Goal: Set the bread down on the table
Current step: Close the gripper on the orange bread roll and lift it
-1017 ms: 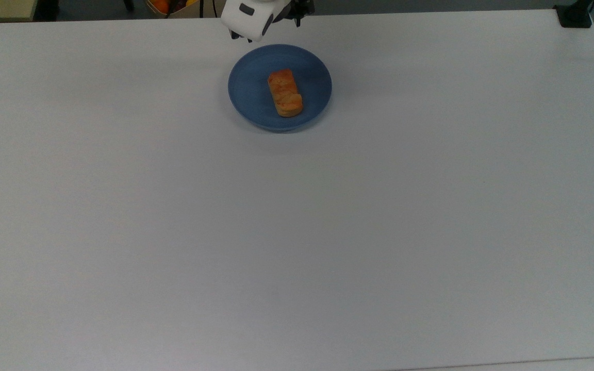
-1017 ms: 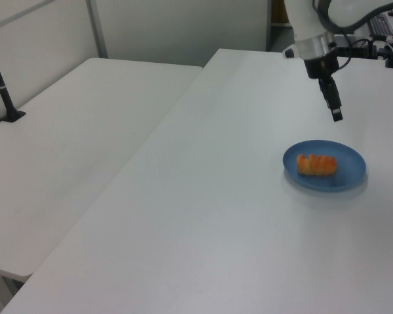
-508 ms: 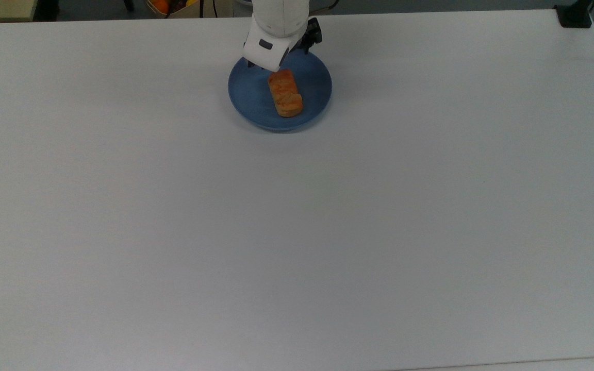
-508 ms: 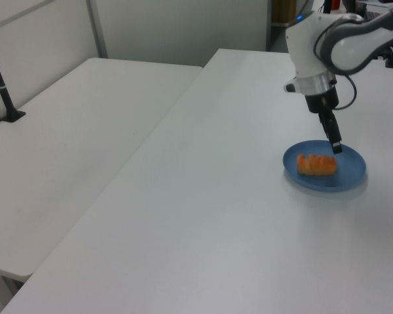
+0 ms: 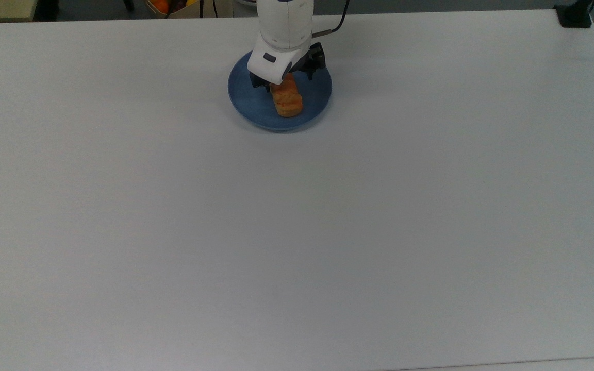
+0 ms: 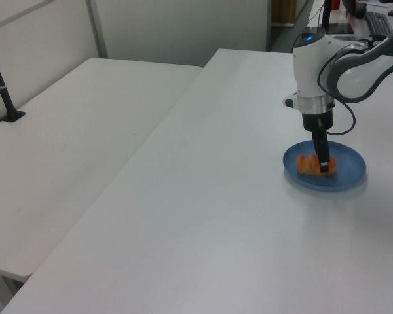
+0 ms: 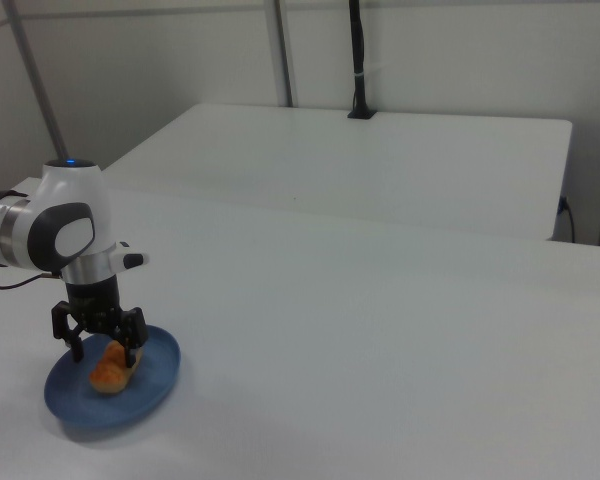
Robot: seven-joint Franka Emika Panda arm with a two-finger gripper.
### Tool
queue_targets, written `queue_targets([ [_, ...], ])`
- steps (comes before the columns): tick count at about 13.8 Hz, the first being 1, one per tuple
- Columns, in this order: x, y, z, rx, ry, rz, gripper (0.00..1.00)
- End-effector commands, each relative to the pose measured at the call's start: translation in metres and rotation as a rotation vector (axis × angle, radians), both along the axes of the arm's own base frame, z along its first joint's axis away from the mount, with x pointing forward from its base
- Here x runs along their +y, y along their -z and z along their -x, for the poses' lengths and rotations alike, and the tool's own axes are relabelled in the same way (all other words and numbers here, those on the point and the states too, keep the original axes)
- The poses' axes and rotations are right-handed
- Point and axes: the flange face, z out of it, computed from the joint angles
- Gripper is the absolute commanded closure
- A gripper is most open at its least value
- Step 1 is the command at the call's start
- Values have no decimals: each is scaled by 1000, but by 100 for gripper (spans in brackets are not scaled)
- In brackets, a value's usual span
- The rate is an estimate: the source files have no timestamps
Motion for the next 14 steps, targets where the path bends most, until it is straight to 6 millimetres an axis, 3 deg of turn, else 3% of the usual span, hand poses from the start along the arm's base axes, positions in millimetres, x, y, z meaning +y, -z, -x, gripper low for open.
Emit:
queue_targets([
  [1, 3, 6, -4, -63, 27, 7, 0],
  [3, -2, 8, -6, -76, 13, 25, 9],
  [8, -5, 12, -5, -57, 8, 38, 52],
  [10, -6, 9, -3, -41, 11, 43, 64],
  [12, -14, -6, -1, -26, 25, 50, 71],
  [14, -21, -26, -1, -32, 38, 52, 71],
])
